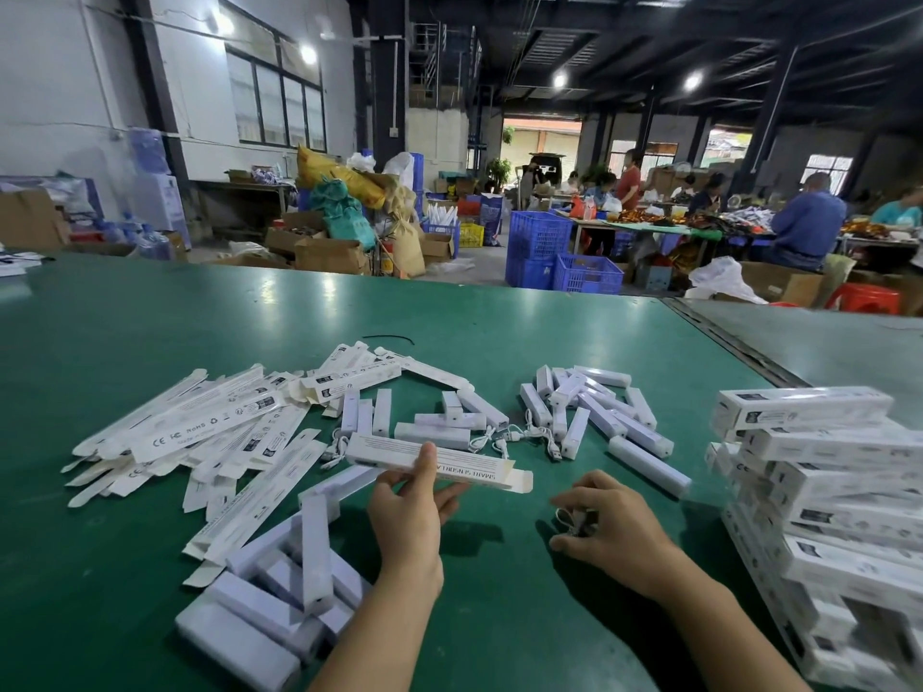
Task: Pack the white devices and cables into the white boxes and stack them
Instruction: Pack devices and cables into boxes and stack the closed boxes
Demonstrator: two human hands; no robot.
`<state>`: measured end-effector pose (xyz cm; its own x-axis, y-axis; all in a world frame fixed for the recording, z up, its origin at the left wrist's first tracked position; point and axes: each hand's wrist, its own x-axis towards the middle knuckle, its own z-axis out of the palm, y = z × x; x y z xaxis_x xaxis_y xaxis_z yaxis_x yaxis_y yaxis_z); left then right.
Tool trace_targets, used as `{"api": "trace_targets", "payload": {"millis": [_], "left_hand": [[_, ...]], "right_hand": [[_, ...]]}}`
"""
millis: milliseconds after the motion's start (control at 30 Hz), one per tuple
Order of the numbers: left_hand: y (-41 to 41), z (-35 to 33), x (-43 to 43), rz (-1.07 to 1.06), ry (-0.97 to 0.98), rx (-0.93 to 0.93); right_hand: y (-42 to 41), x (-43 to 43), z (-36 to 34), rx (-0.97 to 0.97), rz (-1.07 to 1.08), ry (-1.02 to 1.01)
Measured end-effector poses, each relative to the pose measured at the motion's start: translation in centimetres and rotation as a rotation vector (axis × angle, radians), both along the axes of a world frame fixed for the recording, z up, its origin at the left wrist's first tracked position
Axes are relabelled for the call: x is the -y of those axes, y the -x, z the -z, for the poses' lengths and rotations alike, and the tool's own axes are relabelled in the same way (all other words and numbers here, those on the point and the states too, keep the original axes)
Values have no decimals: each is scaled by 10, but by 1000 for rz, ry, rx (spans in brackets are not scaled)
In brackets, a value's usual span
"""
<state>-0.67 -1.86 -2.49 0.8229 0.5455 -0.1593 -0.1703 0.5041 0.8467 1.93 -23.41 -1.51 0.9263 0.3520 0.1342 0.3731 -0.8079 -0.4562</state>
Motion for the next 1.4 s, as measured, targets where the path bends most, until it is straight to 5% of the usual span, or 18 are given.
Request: {"api": "trace_targets", "payload": {"millis": [367, 633, 1000, 1400], "left_hand": [[-1, 0, 0, 12, 13, 8], [-1, 1, -1, 12, 34, -11], [0, 2, 0, 33, 32, -25], [0, 2, 0, 36, 22, -31]], "right_hand": [[7, -2, 1, -91, 116, -294], [7, -3, 1, 10, 50, 70], [11, -33, 7, 64, 255, 140], [14, -15, 4, 28, 242, -201]]}}
